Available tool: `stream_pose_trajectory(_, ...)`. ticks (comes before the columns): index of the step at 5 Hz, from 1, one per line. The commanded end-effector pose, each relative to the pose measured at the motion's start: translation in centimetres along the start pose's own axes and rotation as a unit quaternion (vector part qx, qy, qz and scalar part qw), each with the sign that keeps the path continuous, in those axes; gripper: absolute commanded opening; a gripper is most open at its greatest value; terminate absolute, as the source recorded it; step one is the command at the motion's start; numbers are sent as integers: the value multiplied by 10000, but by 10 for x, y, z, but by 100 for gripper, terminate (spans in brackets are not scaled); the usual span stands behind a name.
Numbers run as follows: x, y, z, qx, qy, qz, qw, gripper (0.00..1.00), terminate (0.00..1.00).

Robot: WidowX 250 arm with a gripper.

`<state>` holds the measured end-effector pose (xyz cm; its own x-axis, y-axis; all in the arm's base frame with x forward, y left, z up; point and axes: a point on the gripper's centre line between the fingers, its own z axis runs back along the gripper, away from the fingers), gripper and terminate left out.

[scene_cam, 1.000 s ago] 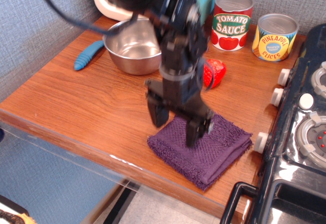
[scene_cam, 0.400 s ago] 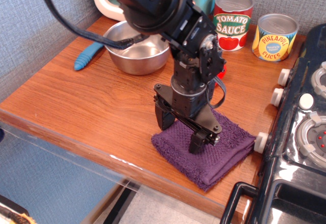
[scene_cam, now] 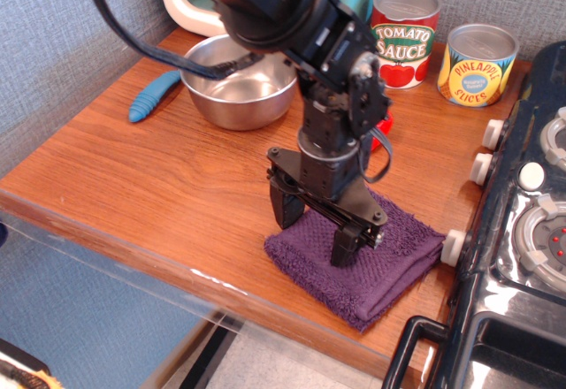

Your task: You have the purple cloth and move it to the left

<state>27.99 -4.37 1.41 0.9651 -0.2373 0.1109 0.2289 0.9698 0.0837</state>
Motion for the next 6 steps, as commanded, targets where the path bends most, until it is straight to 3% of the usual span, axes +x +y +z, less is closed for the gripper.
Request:
stream_pose_trajectory(1, -12, 33, -26, 389, 618, 462, 9963, 100, 0)
stream_pose_trajectory(3, -24, 54, -32, 933, 1127, 747, 9864, 100, 0)
stream_pose_trajectory(6, -66, 114, -38, 332, 1057, 1816, 9771, 100, 0)
